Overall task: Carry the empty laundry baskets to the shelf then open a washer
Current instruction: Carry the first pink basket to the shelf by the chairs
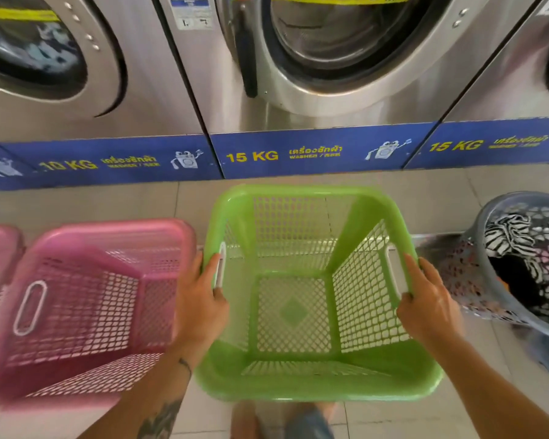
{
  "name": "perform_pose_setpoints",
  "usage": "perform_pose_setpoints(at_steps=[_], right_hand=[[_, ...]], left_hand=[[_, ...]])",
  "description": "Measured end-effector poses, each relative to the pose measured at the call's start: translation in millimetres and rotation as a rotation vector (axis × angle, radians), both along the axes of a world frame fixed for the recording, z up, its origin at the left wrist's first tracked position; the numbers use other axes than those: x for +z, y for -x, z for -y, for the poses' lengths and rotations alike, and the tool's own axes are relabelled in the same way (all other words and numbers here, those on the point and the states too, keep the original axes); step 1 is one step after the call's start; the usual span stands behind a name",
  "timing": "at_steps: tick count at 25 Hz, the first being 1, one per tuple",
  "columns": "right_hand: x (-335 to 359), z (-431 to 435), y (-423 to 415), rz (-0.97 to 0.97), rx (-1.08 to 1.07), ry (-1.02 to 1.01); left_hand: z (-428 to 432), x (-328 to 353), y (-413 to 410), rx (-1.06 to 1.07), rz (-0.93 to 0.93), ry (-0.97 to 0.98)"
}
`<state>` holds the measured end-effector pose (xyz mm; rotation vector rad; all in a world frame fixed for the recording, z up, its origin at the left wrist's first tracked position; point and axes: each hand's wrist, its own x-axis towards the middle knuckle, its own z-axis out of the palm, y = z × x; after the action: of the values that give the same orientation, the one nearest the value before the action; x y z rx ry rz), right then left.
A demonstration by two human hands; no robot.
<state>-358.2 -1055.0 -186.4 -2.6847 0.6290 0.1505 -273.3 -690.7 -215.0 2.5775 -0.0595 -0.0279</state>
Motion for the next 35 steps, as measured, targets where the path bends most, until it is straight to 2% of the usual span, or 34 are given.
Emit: perform_pose_setpoints(at_steps=[4, 10, 14, 17, 21, 23, 27, 31, 35], right_hand=[[-37, 5, 4, -0.085, -0.002, -0.023], [-100, 23, 5, -0.176, -0.026, -0.093], [-109, 27, 20, -0.198, 0.028, -0.086], [-95, 22, 29, -0.275, 0.033, -0.132], [-62, 12, 35, -0.426, 0.010, -0.190], [-38, 3, 36, -0.423, 0.058, -0.217], [14, -39, 31, -0.329, 0.158, -0.286], [73, -112, 25, -0.235, 0.293, -0.310], [146, -205, 20, -0.169, 0.437, -0.294]], left_hand=[[4, -24, 12, -0.003, 0.029, -0.104], [32, -77, 31, 0.060, -0.149, -0.036], [35, -91, 44, 0.033, -0.214, -0.101], [30, -83, 54, 0.008, -0.359, -0.101], [27, -54, 62, 0.065, -0.622, -0.068], [28, -30, 67, 0.091, -0.668, 0.021], [16, 26, 86, 0.108, -0.609, 0.192], [-31, 98, 102, 0.182, -0.484, 0.336], [-125, 179, 123, 0.183, -0.333, 0.286]])
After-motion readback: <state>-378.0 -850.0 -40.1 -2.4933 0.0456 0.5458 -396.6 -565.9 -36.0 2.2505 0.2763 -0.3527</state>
